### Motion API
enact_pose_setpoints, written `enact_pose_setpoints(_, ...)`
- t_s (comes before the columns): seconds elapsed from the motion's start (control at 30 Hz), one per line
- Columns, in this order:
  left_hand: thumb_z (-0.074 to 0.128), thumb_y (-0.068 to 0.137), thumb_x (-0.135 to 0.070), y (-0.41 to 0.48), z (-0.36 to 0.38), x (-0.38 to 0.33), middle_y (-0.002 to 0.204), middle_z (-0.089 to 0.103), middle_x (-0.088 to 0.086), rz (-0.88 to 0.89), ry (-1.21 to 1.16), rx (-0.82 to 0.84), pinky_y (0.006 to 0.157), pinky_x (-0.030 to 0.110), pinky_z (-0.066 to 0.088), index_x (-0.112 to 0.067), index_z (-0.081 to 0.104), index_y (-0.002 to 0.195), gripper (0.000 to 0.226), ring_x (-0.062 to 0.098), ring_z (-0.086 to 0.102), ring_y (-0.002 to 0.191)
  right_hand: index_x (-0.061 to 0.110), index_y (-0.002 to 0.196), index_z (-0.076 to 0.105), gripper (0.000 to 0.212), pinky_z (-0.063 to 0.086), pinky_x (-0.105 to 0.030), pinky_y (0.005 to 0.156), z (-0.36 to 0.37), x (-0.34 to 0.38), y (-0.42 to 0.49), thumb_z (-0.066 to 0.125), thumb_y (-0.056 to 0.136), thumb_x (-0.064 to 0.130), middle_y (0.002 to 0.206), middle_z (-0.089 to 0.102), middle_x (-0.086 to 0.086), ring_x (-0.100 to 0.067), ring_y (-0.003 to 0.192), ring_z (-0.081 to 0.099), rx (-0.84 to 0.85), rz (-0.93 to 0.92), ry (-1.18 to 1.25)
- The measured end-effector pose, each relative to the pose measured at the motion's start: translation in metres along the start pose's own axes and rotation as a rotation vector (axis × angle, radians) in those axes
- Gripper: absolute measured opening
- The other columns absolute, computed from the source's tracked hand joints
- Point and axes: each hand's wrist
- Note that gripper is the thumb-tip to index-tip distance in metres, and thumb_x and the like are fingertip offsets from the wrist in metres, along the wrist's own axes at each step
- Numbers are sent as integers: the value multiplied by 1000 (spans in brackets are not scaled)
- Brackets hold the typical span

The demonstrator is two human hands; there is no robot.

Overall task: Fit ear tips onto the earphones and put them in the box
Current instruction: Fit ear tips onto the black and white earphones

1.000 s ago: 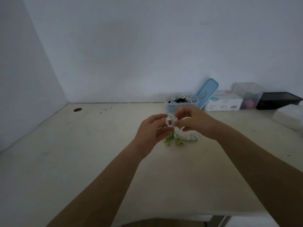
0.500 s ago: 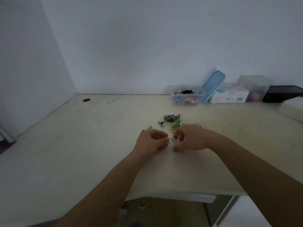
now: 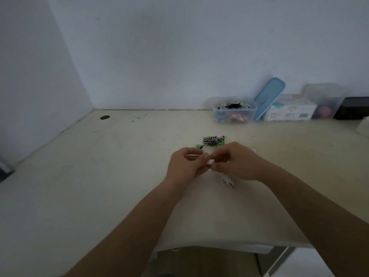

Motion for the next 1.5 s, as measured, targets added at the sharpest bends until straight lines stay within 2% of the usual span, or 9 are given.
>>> enact_pose_setpoints(0.1, 63, 95, -11, 10, -8, -12, 83, 72, 7, 38, 104, -18, 61, 25, 59, -7, 65, 93, 5, 23, 74, 70, 18, 88, 79, 6, 53, -26, 72, -7, -2, 2, 77, 84, 14, 81, 77, -4, -9, 73, 66, -31, 28, 141)
enact_pose_setpoints(0.23, 61, 96, -16, 35, -32, -30, 83, 73, 2, 185, 272, -203, 54, 23, 52, -12, 65, 96, 6, 11, 68, 62, 12, 91, 78, 9, 56, -30, 78, -16, -4, 5, 73, 83, 13, 91, 77, -13, -19, 83, 70, -46, 94, 627)
enact_pose_setpoints(0.4, 62, 92, -14, 67, -50, -33, 86, 72, -2, 289, 470, -327, 67, 25, 50, -21, 67, 92, 9, 11, 67, 75, 7, 95, 78, 18, 55, -27, 62, -22, 1, 25, 68, 83, 17, 91, 71, -12, -14, 73, 64, -53, 162, 910)
enact_pose_setpoints(0.47, 61, 89, -10, 79, -57, -33, 91, 71, -5, 295, 616, -317, 74, 21, 48, -25, 68, 91, 16, 10, 65, 85, 2, 95, 75, 16, 51, -23, 50, -20, 7, 34, 62, 91, 11, 84, 67, -10, -12, 65, 60, -54, 161, 922)
enact_pose_setpoints(0.6, 53, 89, -4, 92, -68, -33, 97, 67, -12, 303, 819, -307, 75, 14, 41, -27, 71, 95, 30, 4, 61, 91, 3, 88, 72, 15, 40, -25, 48, -12, 11, 52, 61, 88, 13, 64, 56, -7, -15, 55, 48, -10, 168, 967)
enact_pose_setpoints(0.77, 59, 94, -18, 98, -76, -20, 103, 65, -16, 214, 1030, -118, 84, 18, 39, -28, 73, 103, 19, 3, 57, 93, 8, 77, 72, 21, 15, -26, 49, -4, 2, 57, 53, 79, 15, 58, 44, -7, -13, 48, 28, 169, 217, 1047)
enact_pose_setpoints(1.13, 59, 95, -24, 97, -71, -12, 99, 64, -15, 325, 1185, -33, 77, 16, 39, -28, 74, 102, 17, 0, 54, 80, 7, 96, 77, 22, 28, -28, 49, -3, -15, 50, 60, 82, 7, 65, 56, -15, -20, 56, 39, 51, 30, 840)
enact_pose_setpoints(1.27, 60, 95, -31, 95, -61, -10, 89, 67, -13, 362, 1199, -73, 70, 19, 44, -25, 72, 93, 14, 4, 62, 77, 0, 95, 75, 25, 30, -26, 46, 1, -12, 50, 51, 91, -6, 59, 53, -7, -14, 51, 37, 28, 51, 845)
enact_pose_setpoints(1.5, 69, 86, -43, 100, -51, -7, 84, 64, -15, 290, 1222, -140, 70, 27, 52, -30, 65, 85, 13, 3, 60, 77, -4, 97, 70, 26, 28, -26, 49, 6, -8, 51, 44, 98, 0, 56, 59, 1, -11, 50, 41, 53, 94, 818)
Point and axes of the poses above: each hand's wrist, its own y-axis towards the middle knuckle, its own z-axis out of the palm, x = y × z
